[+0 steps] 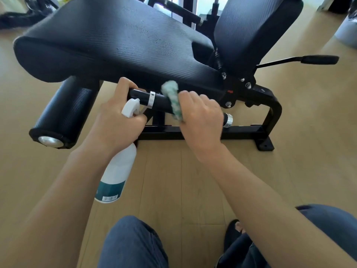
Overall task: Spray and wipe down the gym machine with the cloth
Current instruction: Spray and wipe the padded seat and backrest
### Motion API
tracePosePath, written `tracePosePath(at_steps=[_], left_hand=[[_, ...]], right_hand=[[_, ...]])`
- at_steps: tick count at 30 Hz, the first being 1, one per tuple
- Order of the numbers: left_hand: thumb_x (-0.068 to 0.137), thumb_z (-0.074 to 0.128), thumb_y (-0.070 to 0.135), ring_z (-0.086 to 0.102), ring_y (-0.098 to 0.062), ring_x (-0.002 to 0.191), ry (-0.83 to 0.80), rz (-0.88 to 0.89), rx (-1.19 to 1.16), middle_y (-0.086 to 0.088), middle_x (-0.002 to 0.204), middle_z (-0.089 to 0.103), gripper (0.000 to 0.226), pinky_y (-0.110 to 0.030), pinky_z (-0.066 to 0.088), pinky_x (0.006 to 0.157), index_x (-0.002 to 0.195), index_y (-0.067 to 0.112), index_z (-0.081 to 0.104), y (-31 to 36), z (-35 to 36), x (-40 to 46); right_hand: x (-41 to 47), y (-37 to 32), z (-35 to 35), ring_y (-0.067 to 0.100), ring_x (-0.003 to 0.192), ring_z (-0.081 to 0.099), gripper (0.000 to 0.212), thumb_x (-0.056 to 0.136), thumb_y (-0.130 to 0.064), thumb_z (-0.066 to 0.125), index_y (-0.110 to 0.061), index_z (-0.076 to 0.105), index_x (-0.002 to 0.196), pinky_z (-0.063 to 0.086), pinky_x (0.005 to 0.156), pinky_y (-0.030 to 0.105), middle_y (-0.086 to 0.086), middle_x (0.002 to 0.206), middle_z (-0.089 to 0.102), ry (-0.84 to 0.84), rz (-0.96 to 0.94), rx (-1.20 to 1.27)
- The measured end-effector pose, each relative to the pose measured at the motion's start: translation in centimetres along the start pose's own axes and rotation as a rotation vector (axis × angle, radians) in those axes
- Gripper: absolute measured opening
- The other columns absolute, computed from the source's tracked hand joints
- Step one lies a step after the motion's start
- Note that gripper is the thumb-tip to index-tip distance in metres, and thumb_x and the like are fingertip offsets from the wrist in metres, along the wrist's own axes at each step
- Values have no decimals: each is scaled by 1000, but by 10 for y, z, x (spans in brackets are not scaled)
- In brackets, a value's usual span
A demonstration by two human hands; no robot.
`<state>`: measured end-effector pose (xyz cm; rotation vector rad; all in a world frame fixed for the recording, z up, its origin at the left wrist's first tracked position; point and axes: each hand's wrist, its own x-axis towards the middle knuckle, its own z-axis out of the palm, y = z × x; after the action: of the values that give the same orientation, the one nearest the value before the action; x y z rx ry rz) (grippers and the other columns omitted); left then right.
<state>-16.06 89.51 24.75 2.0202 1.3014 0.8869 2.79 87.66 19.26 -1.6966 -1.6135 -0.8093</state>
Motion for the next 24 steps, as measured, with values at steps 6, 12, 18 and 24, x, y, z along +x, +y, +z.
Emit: tracePosePath(at_steps=[6,12,18,24], left_hand=[[91,64,-1,58,-19,69,5,1,-42,-1,87,55,40,-15,50,50,115,18,38,1,9,3],[88,68,0,58,-17,69,8,-6,-34,2,87,57,43,-17,49,51,114,17,38,2,7,4],[89,65,5,64,-29,75,0,51,67,-3,89,58,43,-43,58,62,115,30,42,-8,-2,1],[90,64,1,60,-22,70,-8,30,8,-1,88,54,44,-23,49,54,114,27,38,-6,4,2]], right_hand=[[28,4,-24,22,71,57,15,84,-36,63,-28,60,97,32,62,31,-9,77,57,-514,34,95],[73,-27,-23,23,78,58,12,82,-32,55,-29,61,91,40,65,32,-8,83,60,-806,-68,384],[11,8,-9,21,50,53,14,78,-26,65,-19,60,89,25,52,27,-4,66,60,-204,-79,40],[-27,49,-8,19,57,48,23,72,-7,74,-15,54,80,35,54,31,-1,65,53,-140,158,-34]])
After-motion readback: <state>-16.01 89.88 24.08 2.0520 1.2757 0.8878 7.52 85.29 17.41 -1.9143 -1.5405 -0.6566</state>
